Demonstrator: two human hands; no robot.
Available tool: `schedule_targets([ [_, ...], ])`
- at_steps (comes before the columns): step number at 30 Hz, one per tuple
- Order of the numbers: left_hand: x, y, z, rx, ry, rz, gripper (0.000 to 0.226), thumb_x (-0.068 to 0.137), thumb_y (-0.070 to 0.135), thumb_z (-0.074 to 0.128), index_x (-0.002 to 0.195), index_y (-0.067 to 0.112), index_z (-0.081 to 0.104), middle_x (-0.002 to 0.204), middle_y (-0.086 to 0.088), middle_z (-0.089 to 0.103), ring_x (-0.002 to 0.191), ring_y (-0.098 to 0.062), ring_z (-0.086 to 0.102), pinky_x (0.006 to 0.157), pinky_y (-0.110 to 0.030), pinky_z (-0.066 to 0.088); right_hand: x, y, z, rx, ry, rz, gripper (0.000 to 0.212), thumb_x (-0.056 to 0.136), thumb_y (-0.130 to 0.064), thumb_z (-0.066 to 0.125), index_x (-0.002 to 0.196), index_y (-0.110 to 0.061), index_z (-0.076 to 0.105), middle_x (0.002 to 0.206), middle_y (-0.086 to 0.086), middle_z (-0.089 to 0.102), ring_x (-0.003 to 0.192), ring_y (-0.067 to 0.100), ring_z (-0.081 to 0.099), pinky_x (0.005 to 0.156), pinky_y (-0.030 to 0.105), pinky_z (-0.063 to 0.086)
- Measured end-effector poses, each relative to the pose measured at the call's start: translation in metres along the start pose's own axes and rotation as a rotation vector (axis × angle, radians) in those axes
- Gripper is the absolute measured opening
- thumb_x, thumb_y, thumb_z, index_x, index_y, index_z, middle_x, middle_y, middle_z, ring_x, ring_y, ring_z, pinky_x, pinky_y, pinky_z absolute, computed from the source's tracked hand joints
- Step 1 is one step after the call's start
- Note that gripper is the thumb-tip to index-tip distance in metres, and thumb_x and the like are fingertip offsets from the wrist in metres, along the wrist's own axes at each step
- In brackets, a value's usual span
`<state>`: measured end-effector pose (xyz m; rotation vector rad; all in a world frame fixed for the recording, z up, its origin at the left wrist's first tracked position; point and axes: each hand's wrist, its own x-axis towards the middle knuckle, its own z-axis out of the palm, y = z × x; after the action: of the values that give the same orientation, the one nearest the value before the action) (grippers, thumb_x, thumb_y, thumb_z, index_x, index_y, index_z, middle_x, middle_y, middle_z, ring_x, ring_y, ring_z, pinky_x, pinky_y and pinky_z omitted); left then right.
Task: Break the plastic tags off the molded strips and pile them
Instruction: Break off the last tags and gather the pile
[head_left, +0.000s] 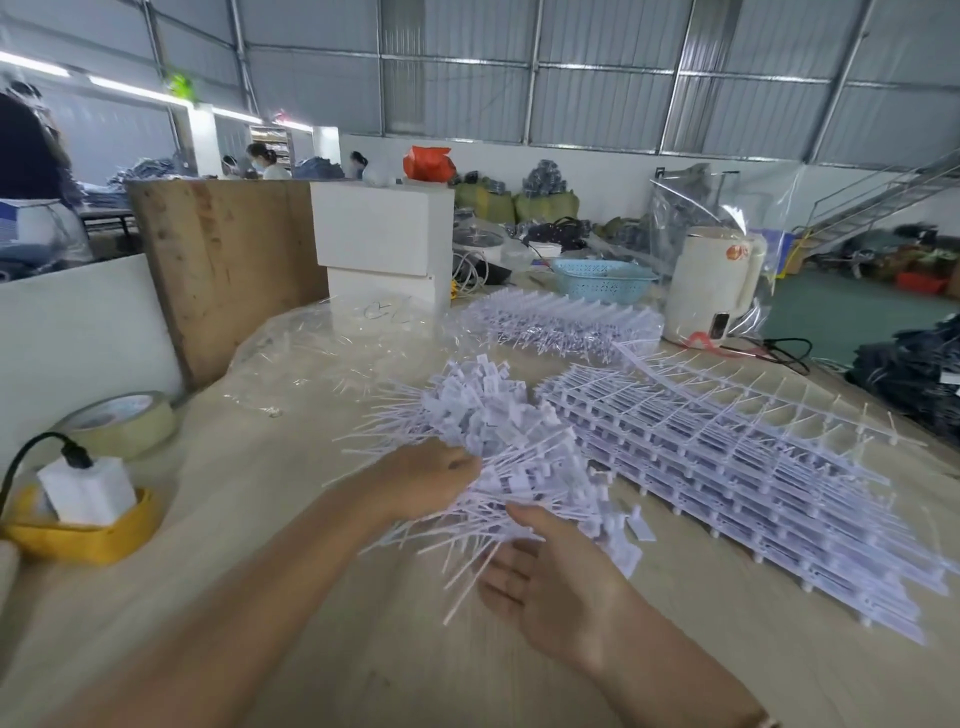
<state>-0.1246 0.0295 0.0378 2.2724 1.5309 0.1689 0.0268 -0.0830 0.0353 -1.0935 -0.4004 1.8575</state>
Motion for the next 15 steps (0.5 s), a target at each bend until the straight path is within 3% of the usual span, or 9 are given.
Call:
schedule_targets([
  [2,-0.007,0.002,-0.025,-0.039,-0.036,-0.054,0.052,0.098,0.054,0.023,0.14,0.029,0.041,0.151,0.001,0.034,0.134,-0.021,0.037,0.105,-0.031,0.03,-0.002,-0.001,-0.009,-0.035,0.007,-0.017,0.063,0.086,-0.022,0.062,0.137,-0.001,0.034,0.106,0.015,0.063,0.107,0.028,0.057,0.099,0.039,0.041],
  [4,-0.01,-0.004,-0.051,0.034,0.065,-0.155,0.052,0.098,0.053,0.024,0.14,0.028,0.042,0.147,-0.003,0.041,0.116,-0.026,0.053,0.092,-0.028,0.042,-0.003,-0.002,-0.019,-0.046,0.002,-0.018,0.066,0.088,-0.02,0.059,0.142,0.0,0.029,0.116,0.017,0.059,0.111,0.029,0.055,0.101,0.04,0.041],
  [6,-0.005,-0.019,-0.07,0.143,0.191,-0.307,0.048,0.097,0.046,0.029,0.133,0.023,0.05,0.135,-0.009,0.05,0.102,-0.029,0.059,0.085,-0.031,0.051,-0.003,0.0,-0.025,-0.062,-0.005,-0.014,0.05,0.092,-0.018,0.054,0.137,-0.002,0.038,0.118,0.019,0.061,0.107,0.028,0.058,0.097,0.041,0.043],
  [8,0.008,-0.04,-0.077,0.286,0.27,-0.416,0.041,0.096,0.033,0.033,0.126,0.017,0.054,0.131,-0.012,0.052,0.11,-0.031,0.054,0.093,-0.039,0.048,-0.001,0.002,-0.028,-0.079,0.003,-0.014,0.036,0.095,-0.014,0.05,0.128,-0.002,0.047,0.114,0.02,0.064,0.104,0.029,0.061,0.089,0.04,0.048],
  [11,0.035,-0.073,-0.068,0.398,0.277,-0.391,0.033,0.094,0.019,0.037,0.118,0.015,0.06,0.129,-0.012,0.051,0.114,-0.03,0.052,0.096,-0.042,0.045,0.003,0.002,-0.027,-0.085,0.028,-0.012,0.027,0.095,-0.011,0.048,0.12,-0.001,0.051,0.109,0.021,0.066,0.101,0.031,0.062,0.077,0.04,0.05],
  [15,0.065,-0.109,-0.041,0.313,0.283,-0.379,0.021,0.089,0.024,0.056,0.106,0.025,0.068,0.132,-0.005,0.047,0.119,-0.027,0.047,0.098,-0.038,0.041,0.005,0.0,-0.023,-0.079,0.04,0.004,0.016,0.094,-0.009,0.051,0.105,0.0,0.057,0.105,0.022,0.068,0.101,0.034,0.062,0.075,0.042,0.05],
])
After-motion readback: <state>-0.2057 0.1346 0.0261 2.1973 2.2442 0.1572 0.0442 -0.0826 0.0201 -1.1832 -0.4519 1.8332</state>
